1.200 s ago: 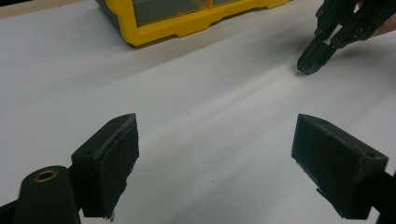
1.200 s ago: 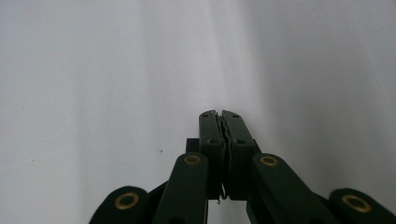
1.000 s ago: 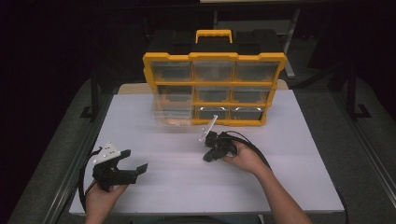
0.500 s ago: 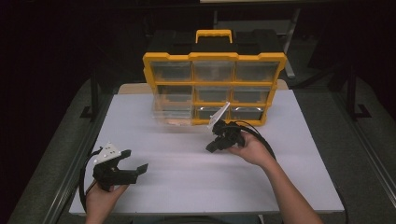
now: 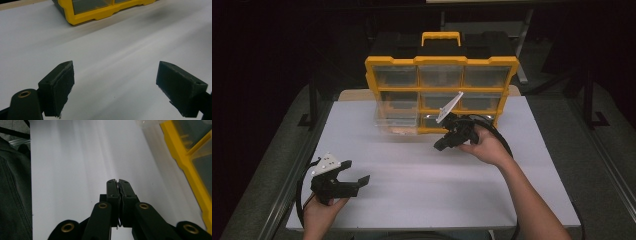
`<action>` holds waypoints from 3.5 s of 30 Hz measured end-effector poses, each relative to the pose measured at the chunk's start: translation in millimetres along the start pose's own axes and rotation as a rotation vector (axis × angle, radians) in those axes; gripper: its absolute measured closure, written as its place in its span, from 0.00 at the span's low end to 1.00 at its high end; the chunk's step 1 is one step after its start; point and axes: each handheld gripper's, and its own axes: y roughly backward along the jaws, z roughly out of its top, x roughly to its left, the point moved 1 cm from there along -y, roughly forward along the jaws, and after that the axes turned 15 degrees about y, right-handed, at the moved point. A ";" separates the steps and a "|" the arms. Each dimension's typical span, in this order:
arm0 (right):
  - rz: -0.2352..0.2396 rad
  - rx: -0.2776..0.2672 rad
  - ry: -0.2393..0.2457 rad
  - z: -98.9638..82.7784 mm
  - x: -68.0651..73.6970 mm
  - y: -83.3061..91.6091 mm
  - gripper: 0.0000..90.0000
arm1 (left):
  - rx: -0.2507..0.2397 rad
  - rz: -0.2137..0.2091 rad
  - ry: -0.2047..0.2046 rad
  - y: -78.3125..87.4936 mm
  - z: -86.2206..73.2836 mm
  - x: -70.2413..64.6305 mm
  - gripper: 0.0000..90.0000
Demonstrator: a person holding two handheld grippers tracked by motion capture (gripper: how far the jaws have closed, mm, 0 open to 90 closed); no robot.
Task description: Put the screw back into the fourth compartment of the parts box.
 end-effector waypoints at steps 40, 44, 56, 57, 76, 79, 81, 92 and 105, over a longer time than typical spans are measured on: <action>-0.093 0.041 0.091 97.0 -17.5 71.1 0.96 | 0.003 -0.003 -0.015 -0.4 0.0 0.8 0.16; -0.098 0.046 0.095 108.8 -19.2 71.1 0.96 | 0.003 -0.003 -0.017 -0.1 0.1 1.1 0.16; -0.080 0.075 0.114 142.1 -24.8 48.7 0.96 | 0.010 -0.005 -0.006 0.2 -0.8 0.8 0.16; -0.080 0.079 0.113 143.3 -25.2 46.3 0.96 | 0.010 -0.005 -0.006 0.0 -1.0 0.6 0.16; -0.061 0.086 0.052 136.6 -47.9 -0.9 0.96 | 0.005 -0.008 -0.021 0.9 0.1 2.1 0.16; -0.060 0.091 0.038 134.1 -49.3 -4.8 0.96 | 0.001 -0.009 -0.018 1.3 0.0 1.7 0.16; -0.059 0.093 0.032 132.6 -49.8 -7.6 0.96 | 0.002 -0.008 -0.019 1.2 -0.1 1.8 0.16; -0.082 0.105 0.027 127.3 -51.1 -12.5 0.88 | 0.003 -0.008 -0.021 1.3 0.1 2.2 0.16; -0.134 0.020 0.040 119.7 -38.9 28.5 0.77 | 0.004 -0.004 -0.017 1.9 0.1 2.5 0.16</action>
